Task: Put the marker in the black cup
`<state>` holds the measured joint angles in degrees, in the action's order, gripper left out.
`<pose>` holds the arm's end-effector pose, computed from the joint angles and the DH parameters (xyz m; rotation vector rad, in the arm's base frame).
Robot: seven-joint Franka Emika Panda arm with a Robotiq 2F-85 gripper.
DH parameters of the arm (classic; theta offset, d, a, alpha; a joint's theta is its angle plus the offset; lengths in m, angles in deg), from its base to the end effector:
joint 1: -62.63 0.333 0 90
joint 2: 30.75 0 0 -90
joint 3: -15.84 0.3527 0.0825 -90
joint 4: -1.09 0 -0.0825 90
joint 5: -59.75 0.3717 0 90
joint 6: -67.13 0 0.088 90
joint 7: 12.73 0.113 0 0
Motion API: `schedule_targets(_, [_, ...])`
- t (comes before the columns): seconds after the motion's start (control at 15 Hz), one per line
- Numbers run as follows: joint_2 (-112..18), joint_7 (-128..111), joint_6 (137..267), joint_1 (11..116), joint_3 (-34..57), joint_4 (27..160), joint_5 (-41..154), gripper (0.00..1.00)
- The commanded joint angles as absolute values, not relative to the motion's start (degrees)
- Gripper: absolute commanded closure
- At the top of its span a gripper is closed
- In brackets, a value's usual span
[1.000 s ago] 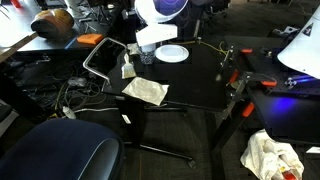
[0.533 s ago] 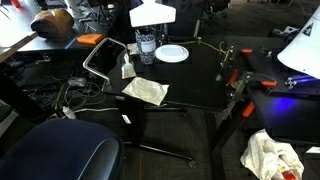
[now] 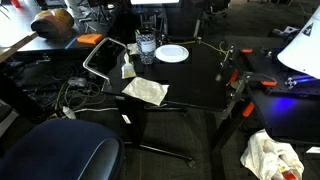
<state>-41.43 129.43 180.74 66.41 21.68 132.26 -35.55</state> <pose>0.5277 0.0196 0.3271 1.8081 -1.1202 1.3878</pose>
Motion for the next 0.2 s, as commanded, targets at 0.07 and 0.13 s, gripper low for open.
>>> schedule_targets(0.07, [-40.7,129.1,180.8,66.5,21.7,132.8,-35.4,0.00])
schedule_targets(0.13, [-40.7,129.1,180.8,66.5,21.7,132.9,-35.4,0.00])
